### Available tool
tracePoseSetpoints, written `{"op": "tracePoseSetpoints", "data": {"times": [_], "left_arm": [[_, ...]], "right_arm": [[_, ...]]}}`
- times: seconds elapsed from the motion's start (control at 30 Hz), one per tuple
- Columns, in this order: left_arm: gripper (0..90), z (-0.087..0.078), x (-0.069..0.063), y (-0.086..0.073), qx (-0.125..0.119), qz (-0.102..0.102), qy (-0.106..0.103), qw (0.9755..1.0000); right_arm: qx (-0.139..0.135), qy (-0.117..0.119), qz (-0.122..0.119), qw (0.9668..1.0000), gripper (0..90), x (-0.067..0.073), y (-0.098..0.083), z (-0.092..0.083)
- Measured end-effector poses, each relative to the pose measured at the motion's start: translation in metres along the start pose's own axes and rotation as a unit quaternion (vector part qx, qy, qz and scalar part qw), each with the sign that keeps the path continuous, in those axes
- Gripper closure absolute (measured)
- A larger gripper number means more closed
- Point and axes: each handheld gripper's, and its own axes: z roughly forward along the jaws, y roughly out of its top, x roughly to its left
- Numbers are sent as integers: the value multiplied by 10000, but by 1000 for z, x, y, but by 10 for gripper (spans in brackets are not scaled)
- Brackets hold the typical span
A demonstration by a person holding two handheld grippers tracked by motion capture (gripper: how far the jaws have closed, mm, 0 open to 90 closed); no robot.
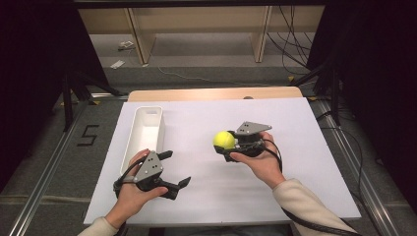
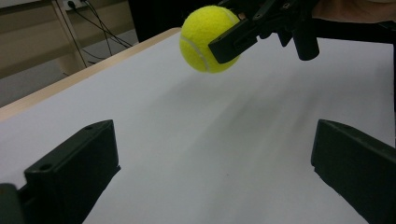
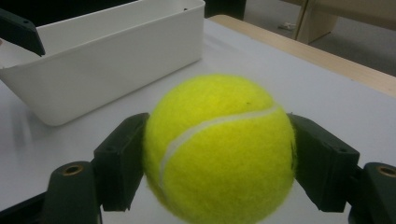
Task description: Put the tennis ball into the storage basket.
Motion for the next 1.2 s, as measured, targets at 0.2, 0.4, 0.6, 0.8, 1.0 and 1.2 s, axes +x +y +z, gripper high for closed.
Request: {"op": "tracePoseSetpoints", "data": {"times": [0.2,0.4,0.6,0.8,1.0,1.2], "left_arm": [[3,0,0,0,8,12,-8,10000],[3,0,0,0,7,-1,-10,10000],[3,0,0,0,5,24,-14,10000],[3,0,0,0,14,30,-18,10000],[4,0,0,0,10,28,-18,10000],[4,0,0,0,4,8,-19,10000]], "right_arm": [[-22,9,-10,10000,262,1,2,2],[-21,34,-42,10000,262,3,3,3],[-17,32,-41,10000,262,3,4,5],[-37,27,-52,10000,262,3,5,6],[-35,30,-64,10000,262,4,7,7],[-38,42,-80,10000,262,5,8,10]]}}
